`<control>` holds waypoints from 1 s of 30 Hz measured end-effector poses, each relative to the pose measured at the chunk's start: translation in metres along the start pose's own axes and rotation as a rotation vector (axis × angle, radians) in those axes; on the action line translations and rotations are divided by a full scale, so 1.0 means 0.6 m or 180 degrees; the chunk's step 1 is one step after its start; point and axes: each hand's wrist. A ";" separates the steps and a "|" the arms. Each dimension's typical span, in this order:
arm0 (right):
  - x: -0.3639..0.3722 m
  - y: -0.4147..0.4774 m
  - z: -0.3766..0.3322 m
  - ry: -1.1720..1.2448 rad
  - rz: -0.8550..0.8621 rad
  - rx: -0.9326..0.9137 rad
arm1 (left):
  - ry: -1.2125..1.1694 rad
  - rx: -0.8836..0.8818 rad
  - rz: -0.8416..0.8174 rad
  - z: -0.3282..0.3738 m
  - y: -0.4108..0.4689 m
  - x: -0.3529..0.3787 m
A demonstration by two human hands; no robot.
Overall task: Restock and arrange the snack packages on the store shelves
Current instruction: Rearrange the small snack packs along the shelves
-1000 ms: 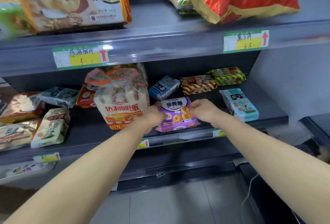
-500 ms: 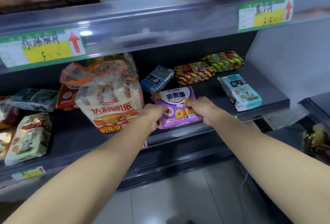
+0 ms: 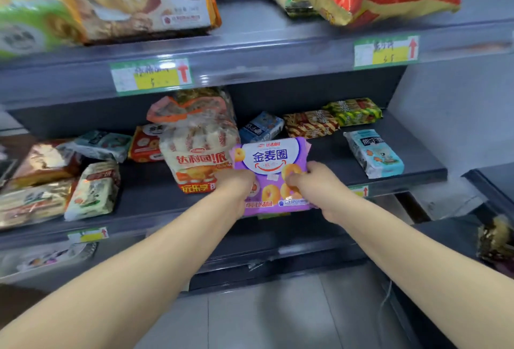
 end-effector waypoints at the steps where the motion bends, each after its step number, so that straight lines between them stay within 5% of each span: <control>1: 0.007 -0.014 -0.006 -0.0038 -0.0096 -0.0053 | -0.0064 0.0060 0.0074 0.001 -0.014 -0.011; 11: 0.081 -0.155 -0.098 -0.0534 -0.0791 -0.1082 | -0.0503 0.0473 0.0956 0.026 -0.197 -0.142; 22: 0.222 -0.231 -0.257 -0.0987 -0.0952 -0.2284 | -0.0914 0.1757 0.1748 0.101 -0.337 -0.318; 30: 0.384 -0.246 -0.398 -0.0737 -0.0782 -0.2823 | -0.0770 0.2402 0.1646 0.183 -0.357 -0.528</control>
Point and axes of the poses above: each hand's wrist, its own y-axis towards the middle knuckle, its own x-axis out of the palm, z = x × y, and after that the axes turned 14 degrees about -z, right-handed
